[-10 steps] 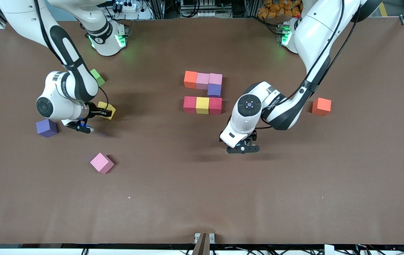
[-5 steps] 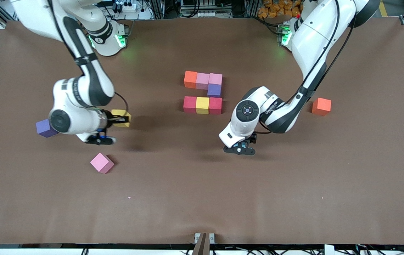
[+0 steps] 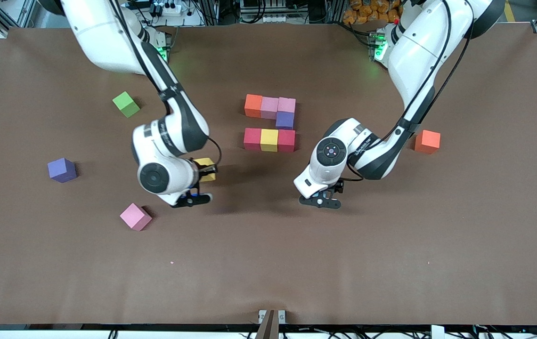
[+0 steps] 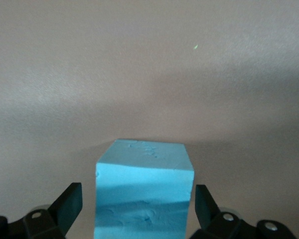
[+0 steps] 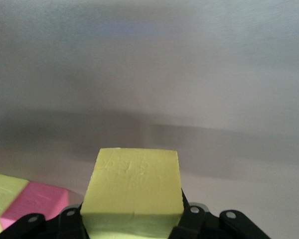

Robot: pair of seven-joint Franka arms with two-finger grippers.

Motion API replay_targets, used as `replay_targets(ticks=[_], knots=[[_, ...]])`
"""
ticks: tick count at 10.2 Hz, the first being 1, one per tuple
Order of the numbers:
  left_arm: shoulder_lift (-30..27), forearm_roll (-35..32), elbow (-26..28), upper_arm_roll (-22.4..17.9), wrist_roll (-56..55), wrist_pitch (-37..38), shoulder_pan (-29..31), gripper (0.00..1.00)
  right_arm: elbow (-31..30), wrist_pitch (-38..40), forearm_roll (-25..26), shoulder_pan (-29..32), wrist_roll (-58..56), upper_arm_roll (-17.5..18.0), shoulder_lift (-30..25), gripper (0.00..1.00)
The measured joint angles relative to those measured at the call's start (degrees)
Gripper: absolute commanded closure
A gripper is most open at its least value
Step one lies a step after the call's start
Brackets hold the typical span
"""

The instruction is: Form number 2 with 11 blocks

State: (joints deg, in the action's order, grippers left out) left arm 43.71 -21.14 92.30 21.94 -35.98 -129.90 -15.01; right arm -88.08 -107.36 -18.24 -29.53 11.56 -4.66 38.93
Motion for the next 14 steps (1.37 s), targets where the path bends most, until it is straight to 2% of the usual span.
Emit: replay_targets(ticks=[1,2,3,4,8,14], knots=[[0.60,0.00,0.00,-0.15,0.00,-0.02,-0.02,0.34,2.19,0.19,-0.66,-1.34,2.39,0.02,2.03,0.87],[1.12,0.00,-0.02,-0.46,0.00,-0.05,-0.01,0.67,4.32,0.22,-0.73,-3.15,4.83,0.04,3.75,0.87],[1.48,0.00,-0.03,-0.66,-0.08,-0.11,0.03,0.81,6.39,0.25,-0.73,-5.30,6.92,0.01,5.25,0.87],[1.56,0.00,-0.07,-0.68,-1.40,-0.16,-0.01,0.89,8.44,0.26,-0.73,-7.47,8.60,-0.03,6.68,0.87],[1.22,0.00,-3.08,-0.65,-13.93,-0.38,-0.18,0.93,10.94,0.46,1.85,-11.43,10.06,-0.21,8.67,0.87],[-3.86,0.00,-4.71,-1.15,-15.06,0.05,6.55,0.96,10.89,-1.08,2.02,-12.49,14.45,-0.21,9.64,0.86]])
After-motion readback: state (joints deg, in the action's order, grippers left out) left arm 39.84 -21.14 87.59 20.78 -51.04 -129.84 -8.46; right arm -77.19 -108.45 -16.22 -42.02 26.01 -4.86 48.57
